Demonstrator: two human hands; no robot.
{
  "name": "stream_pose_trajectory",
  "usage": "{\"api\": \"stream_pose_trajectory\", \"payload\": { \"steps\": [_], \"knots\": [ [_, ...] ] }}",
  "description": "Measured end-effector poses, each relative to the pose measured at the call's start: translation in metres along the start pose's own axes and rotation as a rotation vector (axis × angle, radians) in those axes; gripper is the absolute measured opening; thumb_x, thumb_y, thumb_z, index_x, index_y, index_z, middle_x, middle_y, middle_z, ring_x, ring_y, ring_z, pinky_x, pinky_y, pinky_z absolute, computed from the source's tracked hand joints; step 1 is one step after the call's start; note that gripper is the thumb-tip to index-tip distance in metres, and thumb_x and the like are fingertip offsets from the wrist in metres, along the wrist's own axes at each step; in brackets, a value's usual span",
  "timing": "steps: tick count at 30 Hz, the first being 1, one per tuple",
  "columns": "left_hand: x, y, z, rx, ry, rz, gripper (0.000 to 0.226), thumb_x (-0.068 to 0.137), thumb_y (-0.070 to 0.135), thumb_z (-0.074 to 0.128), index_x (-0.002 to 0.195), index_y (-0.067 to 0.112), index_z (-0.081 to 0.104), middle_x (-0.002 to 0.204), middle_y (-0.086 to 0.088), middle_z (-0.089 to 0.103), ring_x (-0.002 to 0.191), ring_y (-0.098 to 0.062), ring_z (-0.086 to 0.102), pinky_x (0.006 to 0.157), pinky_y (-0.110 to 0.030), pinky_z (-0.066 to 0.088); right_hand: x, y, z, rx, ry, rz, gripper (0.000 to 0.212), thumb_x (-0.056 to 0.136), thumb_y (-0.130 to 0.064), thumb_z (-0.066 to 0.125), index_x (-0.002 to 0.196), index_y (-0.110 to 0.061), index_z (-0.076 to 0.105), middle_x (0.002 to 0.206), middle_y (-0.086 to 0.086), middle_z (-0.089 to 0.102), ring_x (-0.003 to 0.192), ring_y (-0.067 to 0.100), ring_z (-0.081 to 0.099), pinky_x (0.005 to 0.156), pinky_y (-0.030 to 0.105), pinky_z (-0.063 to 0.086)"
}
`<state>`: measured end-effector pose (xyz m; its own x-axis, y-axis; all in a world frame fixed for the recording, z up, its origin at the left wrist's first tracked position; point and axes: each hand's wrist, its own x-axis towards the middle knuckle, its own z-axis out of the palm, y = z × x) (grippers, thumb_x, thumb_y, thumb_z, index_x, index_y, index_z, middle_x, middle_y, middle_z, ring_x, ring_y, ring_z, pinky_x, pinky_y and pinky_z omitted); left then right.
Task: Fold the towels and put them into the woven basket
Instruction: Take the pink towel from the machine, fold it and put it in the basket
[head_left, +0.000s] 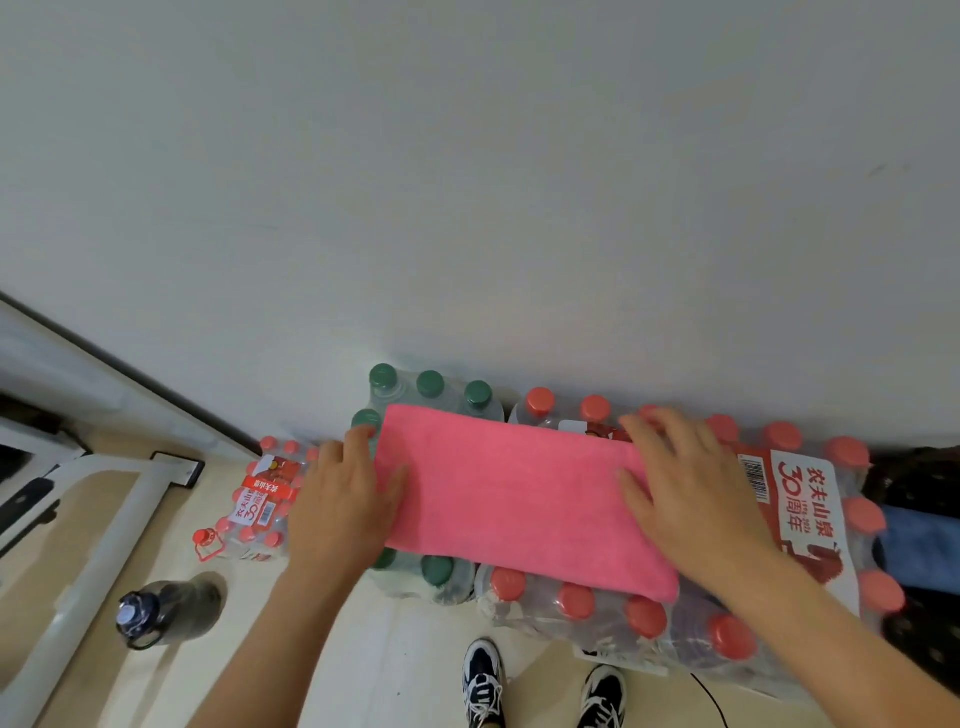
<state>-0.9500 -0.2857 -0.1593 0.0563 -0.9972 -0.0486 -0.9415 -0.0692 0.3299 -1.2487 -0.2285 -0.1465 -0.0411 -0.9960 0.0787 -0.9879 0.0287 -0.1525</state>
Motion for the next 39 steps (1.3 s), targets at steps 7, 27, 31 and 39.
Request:
{"api": "stream_pose_trajectory", "payload": {
  "steps": [7, 27, 31, 39],
  "knots": [
    [-0.008, 0.0, 0.01, -0.05, -0.14, -0.228, 0.047, 0.074, 0.061, 0.051, 0.103, 0.025, 0.05, 0.095, 0.004, 0.064, 0.071, -0.021, 0.067, 0.067, -0.034, 0.053, -0.023, -0.054, 0.042, 0.005, -0.173, -0.119, 0.064, 0.092, -0.051, 0.033, 0.142, -0.013, 0.042, 0.15, 0.01, 0.039, 0.14, 0.025, 0.033, 0.112, 0.044, 0.021],
    [0.005, -0.011, 0.005, -0.363, 0.02, -0.111, 0.044, 0.087, 0.016, 0.061, 0.127, 0.031, 0.048, 0.104, -0.007, 0.061, 0.094, -0.029, 0.059, 0.07, -0.037, 0.048, -0.012, 0.004, 0.027, 0.334, -0.197, 0.166, 0.059, 0.092, -0.045, 0.051, 0.144, -0.024, 0.034, 0.142, 0.0, 0.037, 0.128, 0.024, 0.035, 0.103, 0.04, 0.039],
    [-0.006, 0.012, 0.017, -0.002, 0.248, 0.146, 0.041, 0.077, 0.017, 0.053, 0.117, 0.014, 0.063, 0.113, -0.016, 0.061, 0.098, -0.04, 0.056, 0.084, -0.049, 0.048, 0.001, 0.005, 0.024, 0.345, -0.217, 0.23, 0.053, 0.09, -0.042, 0.053, 0.139, -0.022, 0.044, 0.136, 0.003, 0.043, 0.122, 0.028, 0.039, 0.101, 0.041, 0.039],
    [-0.074, 0.109, 0.082, 0.152, -0.091, 0.555, 0.069, 0.092, 0.064, 0.029, 0.147, 0.022, 0.035, 0.154, -0.005, 0.032, 0.142, -0.026, 0.03, 0.107, -0.055, 0.028, 0.03, 0.019, 0.017, 0.375, -0.379, 0.205, 0.033, 0.079, -0.032, 0.067, 0.111, -0.025, 0.061, 0.115, 0.003, 0.058, 0.109, 0.029, 0.053, 0.09, 0.036, 0.045]
  ]
}}
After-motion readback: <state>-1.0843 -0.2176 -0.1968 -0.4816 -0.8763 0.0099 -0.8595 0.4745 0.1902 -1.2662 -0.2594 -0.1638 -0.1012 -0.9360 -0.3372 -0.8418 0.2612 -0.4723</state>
